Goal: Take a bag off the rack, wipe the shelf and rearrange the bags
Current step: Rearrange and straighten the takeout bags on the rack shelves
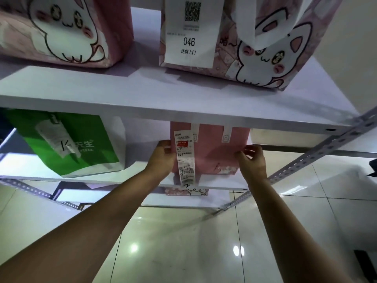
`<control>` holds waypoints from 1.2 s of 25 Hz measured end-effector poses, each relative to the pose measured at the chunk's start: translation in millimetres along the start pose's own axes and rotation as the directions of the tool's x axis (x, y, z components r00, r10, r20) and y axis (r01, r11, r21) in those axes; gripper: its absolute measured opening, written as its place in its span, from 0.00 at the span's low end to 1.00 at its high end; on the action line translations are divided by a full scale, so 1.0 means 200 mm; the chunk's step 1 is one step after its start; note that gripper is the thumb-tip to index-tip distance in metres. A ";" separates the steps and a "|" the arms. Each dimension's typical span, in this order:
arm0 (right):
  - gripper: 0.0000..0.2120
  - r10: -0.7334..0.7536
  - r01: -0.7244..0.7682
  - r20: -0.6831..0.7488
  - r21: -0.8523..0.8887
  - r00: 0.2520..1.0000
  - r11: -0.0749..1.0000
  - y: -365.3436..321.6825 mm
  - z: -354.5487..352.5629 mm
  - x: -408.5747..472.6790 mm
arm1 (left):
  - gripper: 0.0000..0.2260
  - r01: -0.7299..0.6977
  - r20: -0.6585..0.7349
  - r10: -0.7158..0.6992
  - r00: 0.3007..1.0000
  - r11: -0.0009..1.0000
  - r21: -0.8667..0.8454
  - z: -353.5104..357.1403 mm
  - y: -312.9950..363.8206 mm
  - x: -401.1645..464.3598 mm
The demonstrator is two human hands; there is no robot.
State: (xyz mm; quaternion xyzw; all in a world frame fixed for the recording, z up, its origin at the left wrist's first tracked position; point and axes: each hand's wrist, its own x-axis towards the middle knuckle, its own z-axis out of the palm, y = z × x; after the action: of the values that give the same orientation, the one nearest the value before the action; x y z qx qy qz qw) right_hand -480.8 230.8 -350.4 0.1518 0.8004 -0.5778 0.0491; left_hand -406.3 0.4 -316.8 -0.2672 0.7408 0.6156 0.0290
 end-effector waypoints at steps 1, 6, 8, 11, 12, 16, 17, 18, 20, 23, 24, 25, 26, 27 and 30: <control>0.11 0.008 -0.008 -0.024 -0.008 1.000 1.000 0.02 -0.02 -0.05 | 0.05 -0.002 0.005 0.002 1.000 1.000 0.006 -0.01 -0.01 -0.04; 0.08 0.063 -0.064 -0.131 0.002 0.989 0.998 0.09 -0.09 -0.43 | 0.12 0.030 0.031 -0.032 0.999 0.998 0.046 -0.14 -0.06 -0.34; 0.08 0.073 -0.073 -0.153 0.009 0.986 0.997 0.10 -0.13 -0.60 | 0.12 0.015 0.043 -0.018 0.999 0.997 0.071 -0.21 -0.05 -0.47; 0.09 0.074 -0.068 -0.171 0.041 0.982 0.997 0.05 -0.17 -0.87 | 0.10 0.017 0.059 -0.019 0.998 0.999 0.033 -0.34 -0.02 -0.69; 0.11 0.068 -0.061 -0.188 0.044 0.980 0.997 0.00 -0.18 -0.97 | 0.11 0.007 0.068 -0.008 0.998 1.000 0.016 -0.39 -0.01 -0.78; 0.11 0.071 -0.040 -0.214 0.147 0.974 0.988 -0.21 -0.21 -1.39 | 0.13 -0.088 0.093 0.087 0.992 0.996 0.001 -0.60 0.04 -1.08; 0.10 0.058 -0.020 -0.217 0.172 0.975 0.985 -0.27 -0.21 -1.49 | 0.14 -0.113 0.098 0.112 0.989 0.994 0.002 -0.67 0.07 -1.16; 0.10 0.036 0.008 -0.218 0.196 0.975 0.981 -0.32 -0.22 -1.58 | 0.15 -0.143 0.108 0.142 0.984 0.990 0.002 -0.74 0.10 -1.23; 0.09 -0.027 0.078 -0.214 0.237 0.976 0.968 -0.45 -0.22 -1.73 | 0.17 -0.214 0.130 0.210 0.969 0.977 0.011 -0.87 0.18 -1.37; 0.15 -0.143 0.187 -0.173 0.274 0.974 0.943 -0.68 -0.22 -1.94 | 0.20 -0.331 0.142 0.321 0.936 0.943 0.047 -1.09 0.35 -1.56; 0.15 -0.178 0.217 -0.160 0.275 0.971 0.937 -0.75 -0.21 -1.99 | 0.20 -0.369 0.135 0.359 0.923 0.928 0.051 -1.15 0.40 -1.61; 0.15 -0.209 0.245 -0.150 0.288 0.966 0.926 -0.83 -0.20 -2.04 | 0.19 -0.395 0.128 0.386 0.914 0.917 0.053 -1.21 0.45 -1.65; 0.16 -0.243 0.276 -0.140 0.309 0.960 0.910 -0.91 -0.19 -2.09 | 0.18 -0.418 0.116 0.411 0.904 0.907 0.043 -1.27 0.51 -1.70; 0.16 -0.278 0.308 -0.135 0.323 0.951 0.895 -0.99 -0.18 -2.14 | 0.18 -0.438 0.092 0.434 0.896 0.899 0.031 -1.33 0.56 -1.74; 0.16 -0.354 0.382 -0.142 0.350 0.924 0.856 -1.19 -0.17 -2.24 | 0.21 -0.512 0.011 0.512 0.859 0.858 0.024 -1.46 0.70 -1.83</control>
State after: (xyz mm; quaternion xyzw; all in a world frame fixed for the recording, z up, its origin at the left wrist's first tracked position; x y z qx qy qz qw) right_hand -124.6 111.4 -8.7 0.0235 0.6921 -0.7112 -0.1210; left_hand -70.4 -124.1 15.4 -0.0592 0.7931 0.5920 -0.1307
